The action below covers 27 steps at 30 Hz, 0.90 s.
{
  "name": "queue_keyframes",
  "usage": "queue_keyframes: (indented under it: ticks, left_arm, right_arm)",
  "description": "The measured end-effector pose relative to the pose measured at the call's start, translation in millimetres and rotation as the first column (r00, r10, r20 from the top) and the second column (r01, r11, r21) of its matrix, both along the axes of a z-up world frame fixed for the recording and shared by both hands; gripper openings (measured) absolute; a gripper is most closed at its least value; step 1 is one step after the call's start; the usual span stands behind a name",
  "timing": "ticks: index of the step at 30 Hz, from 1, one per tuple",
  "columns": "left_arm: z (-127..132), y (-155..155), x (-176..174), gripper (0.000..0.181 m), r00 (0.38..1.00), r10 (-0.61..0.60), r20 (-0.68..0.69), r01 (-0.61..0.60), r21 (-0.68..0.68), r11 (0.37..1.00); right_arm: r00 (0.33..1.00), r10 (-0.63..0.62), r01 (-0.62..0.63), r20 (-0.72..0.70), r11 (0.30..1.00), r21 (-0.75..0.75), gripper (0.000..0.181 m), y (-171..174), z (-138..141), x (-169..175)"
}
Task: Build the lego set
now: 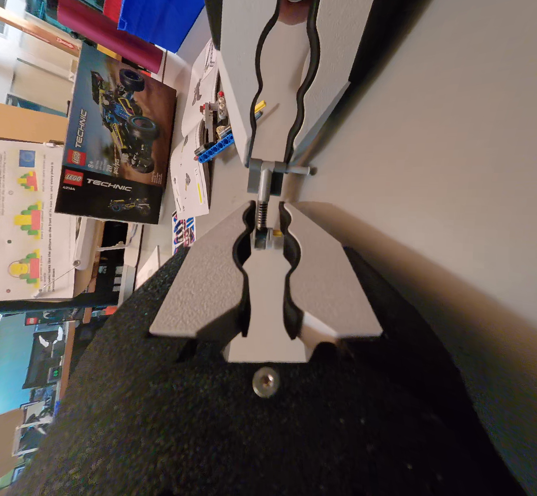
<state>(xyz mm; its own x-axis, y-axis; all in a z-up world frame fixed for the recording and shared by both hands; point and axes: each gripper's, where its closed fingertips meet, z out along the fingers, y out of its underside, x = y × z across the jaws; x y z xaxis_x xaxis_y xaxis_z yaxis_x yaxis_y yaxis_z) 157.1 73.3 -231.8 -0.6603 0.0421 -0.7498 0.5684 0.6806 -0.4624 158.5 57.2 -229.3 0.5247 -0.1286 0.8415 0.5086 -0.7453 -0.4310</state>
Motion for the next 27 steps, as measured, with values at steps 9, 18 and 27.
queue_keyframes:
  ticks: [9, 18, 27]
  left_arm:
    - [1.3, -3.2, 4.3, 0.004, 1.000, 0.015, 0.015, -0.015, -0.006, 1.000]
    - [1.4, -4.3, 4.1, 0.004, 1.000, 0.015, 0.016, -0.015, 0.007, 1.000]
    - [1.5, -4.4, 5.0, 0.004, 0.999, 0.008, 0.051, -0.009, 0.027, 1.000]
  right_arm:
    - [1.000, 0.000, 0.000, 0.006, 1.000, -0.005, 0.023, 0.0, -0.2, -0.2]
    - [1.000, 0.000, 0.000, 0.008, 1.000, -0.007, 0.023, -0.2, -0.2, -0.4]
    - [1.000, -0.001, 0.001, 0.006, 1.000, -0.004, 0.023, -0.3, -0.1, -0.3]
